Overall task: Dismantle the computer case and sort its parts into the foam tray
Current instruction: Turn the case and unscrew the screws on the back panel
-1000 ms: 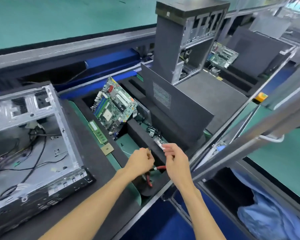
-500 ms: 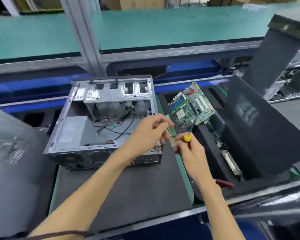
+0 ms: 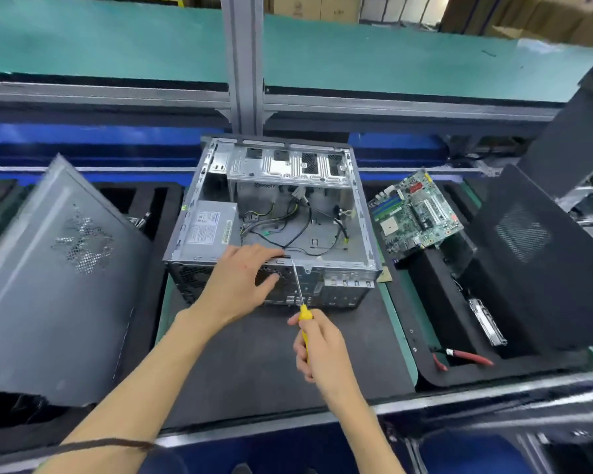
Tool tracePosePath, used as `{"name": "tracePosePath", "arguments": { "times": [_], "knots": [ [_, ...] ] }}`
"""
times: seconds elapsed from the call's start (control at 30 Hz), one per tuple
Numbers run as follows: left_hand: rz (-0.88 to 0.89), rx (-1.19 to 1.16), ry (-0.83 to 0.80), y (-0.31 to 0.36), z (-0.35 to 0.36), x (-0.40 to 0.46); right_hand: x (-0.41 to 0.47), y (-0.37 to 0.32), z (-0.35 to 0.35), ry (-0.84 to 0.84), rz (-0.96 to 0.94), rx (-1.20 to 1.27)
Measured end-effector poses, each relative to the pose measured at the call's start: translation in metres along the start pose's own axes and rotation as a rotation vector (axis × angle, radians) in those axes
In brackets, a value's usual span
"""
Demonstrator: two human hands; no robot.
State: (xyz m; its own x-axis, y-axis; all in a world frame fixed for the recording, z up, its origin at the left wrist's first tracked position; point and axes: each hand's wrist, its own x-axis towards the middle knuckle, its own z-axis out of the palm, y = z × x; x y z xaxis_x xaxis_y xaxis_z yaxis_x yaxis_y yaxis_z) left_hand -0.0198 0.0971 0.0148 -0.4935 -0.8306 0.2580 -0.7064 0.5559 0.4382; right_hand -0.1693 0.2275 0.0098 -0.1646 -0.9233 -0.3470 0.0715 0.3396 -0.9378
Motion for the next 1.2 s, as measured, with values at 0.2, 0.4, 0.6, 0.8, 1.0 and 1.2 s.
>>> {"name": "tracePosePath", "arguments": {
  "times": [0.2, 0.4, 0.6, 0.8, 1.0, 1.2],
  "knots": [
    [0.015, 0.014, 0.167, 0.001, 0.011, 0.000, -0.009, 0.013, 0.020, 0.085, 0.116, -0.010],
    [-0.029, -0.013, 0.168, -0.001, 0.013, 0.003, -0.005, 0.012, 0.023, 0.104, 0.124, 0.030],
    [-0.037, -0.014, 0.178, -0.001, 0.014, 0.002, -0.005, 0.008, 0.026, 0.094, 0.107, 0.071],
    [-0.025, -0.009, 0.192, -0.003, 0.016, 0.003, -0.004, 0.009, 0.024, 0.040, 0.169, 0.222],
    [-0.002, -0.002, 0.221, -0.006, 0.020, 0.003, -0.004, 0.011, 0.020, 0.036, 0.185, 0.241],
    [-0.007, 0.019, 0.212, -0.006, 0.020, 0.003, -0.006, 0.004, 0.022, -0.019, 0.241, 0.427]
  ]
}}
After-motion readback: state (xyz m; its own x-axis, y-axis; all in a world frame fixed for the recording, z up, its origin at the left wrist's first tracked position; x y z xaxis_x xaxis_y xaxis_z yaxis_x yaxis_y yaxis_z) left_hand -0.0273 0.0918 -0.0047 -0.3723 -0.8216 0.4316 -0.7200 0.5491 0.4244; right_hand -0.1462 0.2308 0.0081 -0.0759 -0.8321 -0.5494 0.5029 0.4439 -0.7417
